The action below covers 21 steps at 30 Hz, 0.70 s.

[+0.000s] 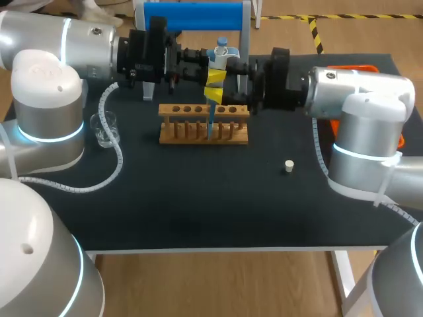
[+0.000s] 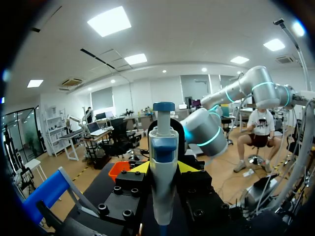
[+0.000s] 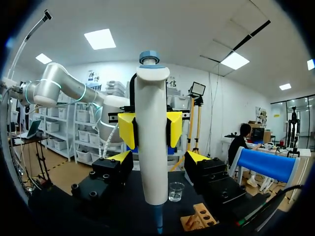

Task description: Invert the test tube, pick up the pipette, mount the tip to pipette, aspirate from beaker and dispense into the tube, eject the tip, return the pipette, and cap with the stopper.

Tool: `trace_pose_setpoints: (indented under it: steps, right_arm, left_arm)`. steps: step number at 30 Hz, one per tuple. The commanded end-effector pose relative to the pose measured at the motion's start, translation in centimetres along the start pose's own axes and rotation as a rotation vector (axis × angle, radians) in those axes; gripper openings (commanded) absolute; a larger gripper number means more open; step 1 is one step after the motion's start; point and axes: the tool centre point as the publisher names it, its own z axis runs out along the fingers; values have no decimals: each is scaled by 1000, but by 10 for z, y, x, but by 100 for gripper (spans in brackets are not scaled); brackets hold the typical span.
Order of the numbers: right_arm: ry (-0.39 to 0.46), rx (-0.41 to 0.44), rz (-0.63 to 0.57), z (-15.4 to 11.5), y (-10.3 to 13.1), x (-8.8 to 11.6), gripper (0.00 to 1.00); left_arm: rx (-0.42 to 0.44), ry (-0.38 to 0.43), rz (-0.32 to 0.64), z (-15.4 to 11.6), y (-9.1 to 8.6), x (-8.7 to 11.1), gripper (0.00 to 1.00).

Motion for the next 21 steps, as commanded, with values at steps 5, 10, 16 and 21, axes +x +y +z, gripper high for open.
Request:
trace_pose_setpoints:
  steps: [5,10,16,21]
  right_arm:
    - [-3,-9,0,3,-1,-1,35]
    - [-1,-13,-2,4,-1,-1,0]
    - [6,-15,-4,-1,1,-1,0]
    - [31,11,-22,-16,4,-8,0]
  left_arm:
    - [5,-2,2,-1,1,1,0]
    - [5,-2,2,-1,1,1,0]
    - [5,-2,2,-1,1,1,0]
    - [5,-2,2,-1,1,1,100]
